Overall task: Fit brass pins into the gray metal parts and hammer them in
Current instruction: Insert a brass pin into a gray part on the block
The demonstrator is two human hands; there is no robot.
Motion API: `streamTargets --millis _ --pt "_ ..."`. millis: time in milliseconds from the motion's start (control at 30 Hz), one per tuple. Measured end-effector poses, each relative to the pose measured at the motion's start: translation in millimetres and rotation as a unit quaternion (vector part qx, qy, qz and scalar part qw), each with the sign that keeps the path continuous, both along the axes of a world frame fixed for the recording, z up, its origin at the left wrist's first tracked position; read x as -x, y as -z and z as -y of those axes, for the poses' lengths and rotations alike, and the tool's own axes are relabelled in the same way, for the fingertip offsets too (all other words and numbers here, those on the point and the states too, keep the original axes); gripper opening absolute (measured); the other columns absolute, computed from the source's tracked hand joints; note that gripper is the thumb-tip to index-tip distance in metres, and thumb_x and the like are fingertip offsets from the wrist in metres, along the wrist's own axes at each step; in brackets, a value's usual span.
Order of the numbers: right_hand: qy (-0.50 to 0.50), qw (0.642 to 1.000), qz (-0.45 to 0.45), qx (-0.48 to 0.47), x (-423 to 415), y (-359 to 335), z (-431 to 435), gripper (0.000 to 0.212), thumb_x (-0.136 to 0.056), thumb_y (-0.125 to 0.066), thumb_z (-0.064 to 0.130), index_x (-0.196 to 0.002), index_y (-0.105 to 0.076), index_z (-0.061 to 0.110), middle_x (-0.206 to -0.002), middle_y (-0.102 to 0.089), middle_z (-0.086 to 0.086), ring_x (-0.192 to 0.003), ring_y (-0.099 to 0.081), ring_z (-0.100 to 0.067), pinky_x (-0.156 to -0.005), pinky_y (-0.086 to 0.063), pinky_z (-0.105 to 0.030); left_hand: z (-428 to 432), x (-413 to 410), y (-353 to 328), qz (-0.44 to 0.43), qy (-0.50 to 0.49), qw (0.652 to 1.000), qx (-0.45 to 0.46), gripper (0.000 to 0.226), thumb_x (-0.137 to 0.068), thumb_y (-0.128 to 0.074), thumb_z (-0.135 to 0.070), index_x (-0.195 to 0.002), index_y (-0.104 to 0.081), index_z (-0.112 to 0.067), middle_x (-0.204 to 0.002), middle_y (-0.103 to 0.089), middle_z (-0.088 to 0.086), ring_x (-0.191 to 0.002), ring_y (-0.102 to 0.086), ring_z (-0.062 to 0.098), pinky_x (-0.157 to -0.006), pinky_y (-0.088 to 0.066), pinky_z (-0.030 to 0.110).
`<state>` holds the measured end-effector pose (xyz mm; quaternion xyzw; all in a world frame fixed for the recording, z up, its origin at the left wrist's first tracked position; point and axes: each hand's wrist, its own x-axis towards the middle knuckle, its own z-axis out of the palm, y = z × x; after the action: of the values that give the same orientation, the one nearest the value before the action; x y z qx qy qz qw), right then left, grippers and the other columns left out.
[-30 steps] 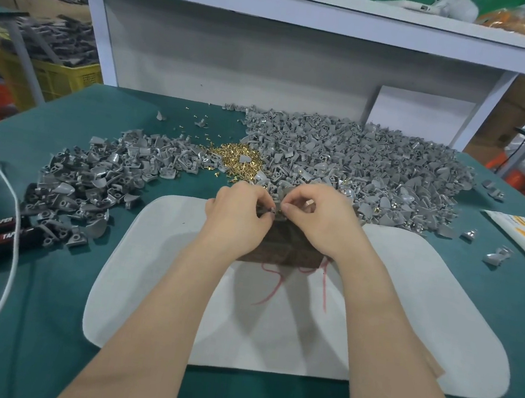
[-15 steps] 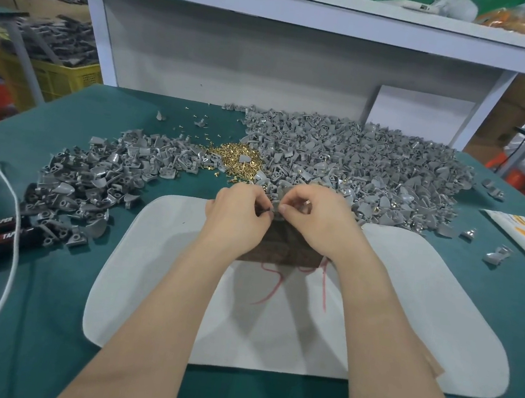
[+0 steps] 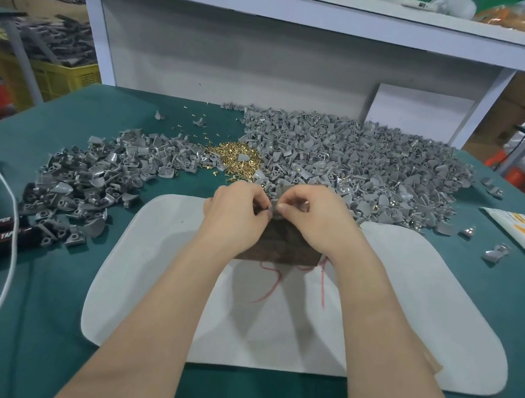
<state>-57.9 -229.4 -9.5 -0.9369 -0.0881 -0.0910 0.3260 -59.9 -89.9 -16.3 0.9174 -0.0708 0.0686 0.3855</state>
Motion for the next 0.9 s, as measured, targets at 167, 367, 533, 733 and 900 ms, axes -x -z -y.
streamTargets --millis 167,367,533,733,900 --pt "-0.007 1.000 -0.017 -0.013 0.0 -2.5 3.0 0.015 -0.091 -0.058 0.017 -0.083 -0.071 0.017 -0.086 -0.069 -0.002 -0.085 -0.060 -0.022 -0.083 -0.048 -0.035 -0.4 -0.3 -0.6 -0.003 0.000 1.000 -0.003 0.015 -0.086 -0.065 -0.022 -0.075 -0.058 -0.030 -0.097 -0.068 0.000 -0.105 -0.059 0.025 -0.094 -0.046 0.041" --pt "-0.008 0.998 -0.024 -0.049 1.2 -3.9 3.5 0.012 -0.089 -0.061 0.015 -0.082 -0.065 0.023 -0.082 -0.067 0.004 -0.086 -0.063 -0.014 -0.088 -0.049 -0.037 -0.8 0.1 -0.6 -0.005 0.001 1.000 0.000 0.014 -0.086 -0.065 -0.022 -0.076 -0.059 -0.029 -0.096 -0.068 -0.001 -0.104 -0.060 0.024 -0.093 -0.047 0.041" --pt "-0.001 0.999 -0.009 -0.035 1.5 -2.0 -0.1 0.011 -0.086 -0.065 0.017 -0.079 -0.062 0.025 -0.083 -0.066 0.003 -0.085 -0.061 -0.015 -0.085 -0.049 -0.036 -0.6 -0.5 -0.7 -0.005 0.005 1.000 0.005 0.013 -0.085 -0.066 -0.021 -0.076 -0.060 -0.028 -0.096 -0.069 0.000 -0.104 -0.060 0.025 -0.092 -0.047 0.041" --pt "0.008 1.000 0.007 0.005 0.8 -0.5 -2.9 0.011 -0.088 -0.062 0.018 -0.080 -0.061 0.025 -0.082 -0.063 0.004 -0.081 -0.056 -0.014 -0.076 -0.044 -0.026 -0.5 -1.0 -0.1 -0.005 0.004 1.000 0.003 0.013 -0.086 -0.065 -0.021 -0.077 -0.059 -0.029 -0.097 -0.069 0.000 -0.105 -0.060 0.025 -0.093 -0.047 0.042" --pt "0.014 1.000 0.007 0.015 1.3 -0.9 -4.2 0.009 -0.089 -0.061 0.018 -0.081 -0.063 0.024 -0.076 -0.058 0.007 -0.075 -0.050 -0.012 -0.068 -0.034 -0.024 -0.4 -1.1 0.7 -0.001 0.003 1.000 0.003 0.014 -0.085 -0.066 -0.020 -0.077 -0.059 -0.029 -0.096 -0.069 0.001 -0.104 -0.060 0.026 -0.092 -0.047 0.042"
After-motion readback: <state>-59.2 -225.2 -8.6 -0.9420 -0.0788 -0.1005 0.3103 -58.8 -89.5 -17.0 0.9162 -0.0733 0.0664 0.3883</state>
